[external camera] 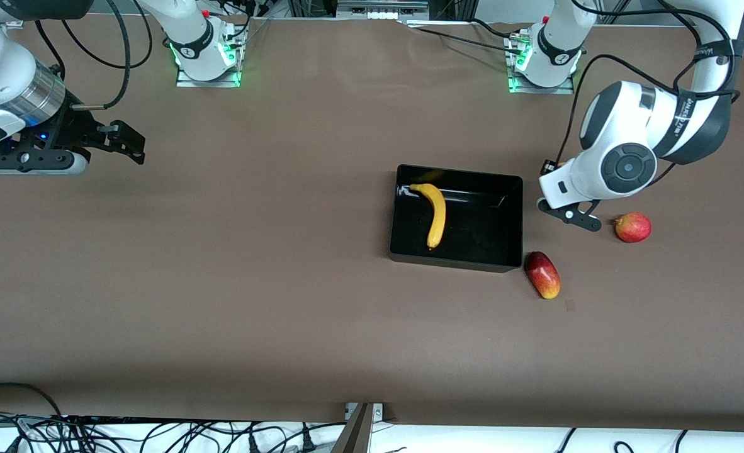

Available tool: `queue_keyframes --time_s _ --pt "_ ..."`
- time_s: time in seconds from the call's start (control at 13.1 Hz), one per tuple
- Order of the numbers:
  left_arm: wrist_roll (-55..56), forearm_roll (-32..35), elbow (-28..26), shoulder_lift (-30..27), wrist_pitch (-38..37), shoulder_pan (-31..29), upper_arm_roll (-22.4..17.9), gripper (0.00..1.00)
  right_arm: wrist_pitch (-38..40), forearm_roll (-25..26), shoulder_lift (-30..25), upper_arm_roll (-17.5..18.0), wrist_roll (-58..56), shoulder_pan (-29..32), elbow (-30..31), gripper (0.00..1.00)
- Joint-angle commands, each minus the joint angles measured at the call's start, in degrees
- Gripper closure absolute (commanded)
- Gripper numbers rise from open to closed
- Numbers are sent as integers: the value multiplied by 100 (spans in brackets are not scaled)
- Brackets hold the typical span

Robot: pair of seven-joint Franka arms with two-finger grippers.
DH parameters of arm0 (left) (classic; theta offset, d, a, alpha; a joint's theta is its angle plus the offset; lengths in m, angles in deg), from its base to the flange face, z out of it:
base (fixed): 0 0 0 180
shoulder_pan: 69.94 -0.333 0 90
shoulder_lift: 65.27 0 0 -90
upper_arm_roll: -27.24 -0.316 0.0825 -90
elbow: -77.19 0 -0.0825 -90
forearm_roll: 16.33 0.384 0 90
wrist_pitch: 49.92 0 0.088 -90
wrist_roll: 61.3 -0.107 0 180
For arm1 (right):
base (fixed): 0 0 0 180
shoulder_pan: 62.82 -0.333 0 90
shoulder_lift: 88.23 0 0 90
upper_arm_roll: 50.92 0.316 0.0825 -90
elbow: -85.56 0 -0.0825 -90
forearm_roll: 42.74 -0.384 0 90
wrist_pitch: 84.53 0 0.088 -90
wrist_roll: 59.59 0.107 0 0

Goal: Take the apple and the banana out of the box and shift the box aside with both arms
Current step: 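Lift the red apple out of the tray with the left gripper, then lower the red apple onto the table and open the left gripper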

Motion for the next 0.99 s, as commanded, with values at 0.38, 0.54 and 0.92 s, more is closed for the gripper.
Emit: queue_keyframes --time_s 0.38,0.54,0.92 --pt "-280 69 -1673 -220 2030 -27 -15 73 29 54 38 61 -73 76 -104 0" --pt "-289 104 -1972 -185 2514 -27 -103 73 29 54 38 61 -73 76 -104 0" --pt "-289 131 -2394 78 3508 -27 -208 72 29 54 38 61 -82 76 -104 0"
